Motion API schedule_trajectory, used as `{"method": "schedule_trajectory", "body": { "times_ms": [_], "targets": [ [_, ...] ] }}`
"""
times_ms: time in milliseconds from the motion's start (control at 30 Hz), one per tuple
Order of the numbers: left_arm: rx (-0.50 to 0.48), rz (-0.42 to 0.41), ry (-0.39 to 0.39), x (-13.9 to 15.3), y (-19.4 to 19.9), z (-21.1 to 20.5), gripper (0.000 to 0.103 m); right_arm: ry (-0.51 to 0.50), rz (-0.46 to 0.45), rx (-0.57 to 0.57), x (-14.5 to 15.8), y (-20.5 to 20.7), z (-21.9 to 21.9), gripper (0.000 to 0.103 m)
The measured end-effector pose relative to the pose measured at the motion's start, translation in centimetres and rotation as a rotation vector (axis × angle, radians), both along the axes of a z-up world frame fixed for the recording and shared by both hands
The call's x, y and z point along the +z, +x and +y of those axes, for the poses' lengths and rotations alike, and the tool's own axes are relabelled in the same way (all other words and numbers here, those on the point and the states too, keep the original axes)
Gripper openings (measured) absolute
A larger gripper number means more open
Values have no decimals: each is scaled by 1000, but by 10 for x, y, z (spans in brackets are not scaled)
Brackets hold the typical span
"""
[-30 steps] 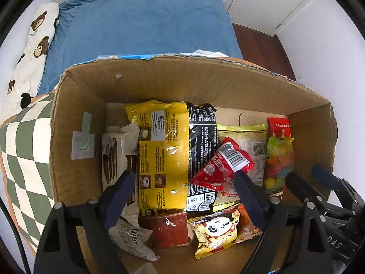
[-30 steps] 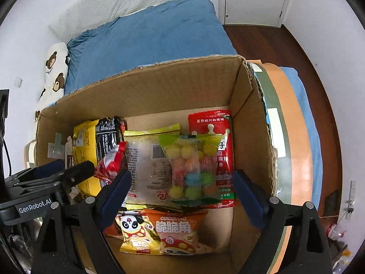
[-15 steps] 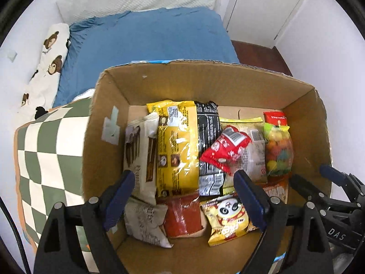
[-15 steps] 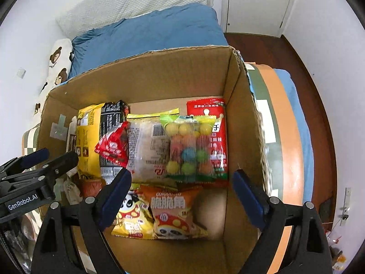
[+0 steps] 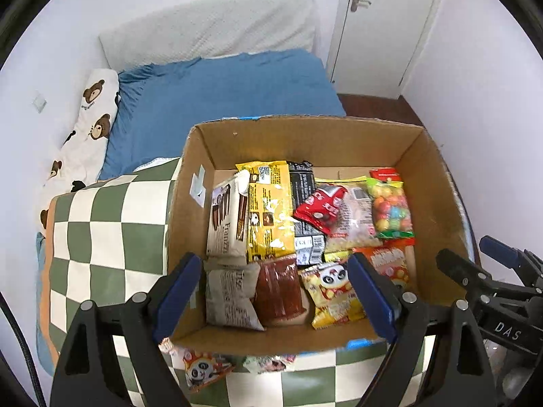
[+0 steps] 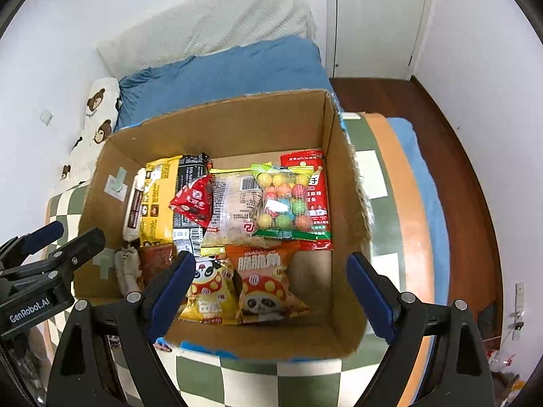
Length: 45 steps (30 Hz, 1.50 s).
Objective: Organize snacks
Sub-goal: 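Carry both packets into the box and open both tools, then grasp the orange sunflower-seed bag with left tool while right tool grasps the white-green pastry pack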
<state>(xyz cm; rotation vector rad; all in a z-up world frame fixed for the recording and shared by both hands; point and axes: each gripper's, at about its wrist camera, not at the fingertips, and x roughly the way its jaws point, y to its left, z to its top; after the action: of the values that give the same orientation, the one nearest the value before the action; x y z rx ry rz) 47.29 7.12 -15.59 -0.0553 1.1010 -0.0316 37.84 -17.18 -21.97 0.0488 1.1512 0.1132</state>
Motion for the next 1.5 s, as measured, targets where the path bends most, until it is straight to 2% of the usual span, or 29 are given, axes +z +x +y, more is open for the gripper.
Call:
{"method": "schedule_trajectory", "body": {
  "times_ms": [367, 667, 900, 1067, 1167, 1267, 1367, 1500],
  "targets": [
    [-11, -114, -9, 36, -69, -8, 88, -32, -161, 13, 54, -72, -5, 92],
    [-14, -210, 19, 67, -118, -16, 88, -29, -261, 5, 88, -127, -12, 92],
    [-1, -245, 5, 80, -137, -14, 88, -15, -327, -2, 113, -155, -17, 92],
    [28, -240, 6, 76, -142, -4, 89, 8, -322, -4, 115, -162, -16, 93],
    [94, -205, 21, 62, -144, 17, 89, 73, -235, -8, 96, -157, -12, 96],
    [180, -141, 73, 36, -147, 50, 89, 189, -82, -2, 51, -149, 1, 96],
    [242, -68, 144, 3, -150, 83, 89, 290, 86, -21, -9, -137, 20, 96],
    [278, 34, 209, -38, -150, 119, 89, 286, 177, -4, -71, -123, 62, 96]
  ]
}}
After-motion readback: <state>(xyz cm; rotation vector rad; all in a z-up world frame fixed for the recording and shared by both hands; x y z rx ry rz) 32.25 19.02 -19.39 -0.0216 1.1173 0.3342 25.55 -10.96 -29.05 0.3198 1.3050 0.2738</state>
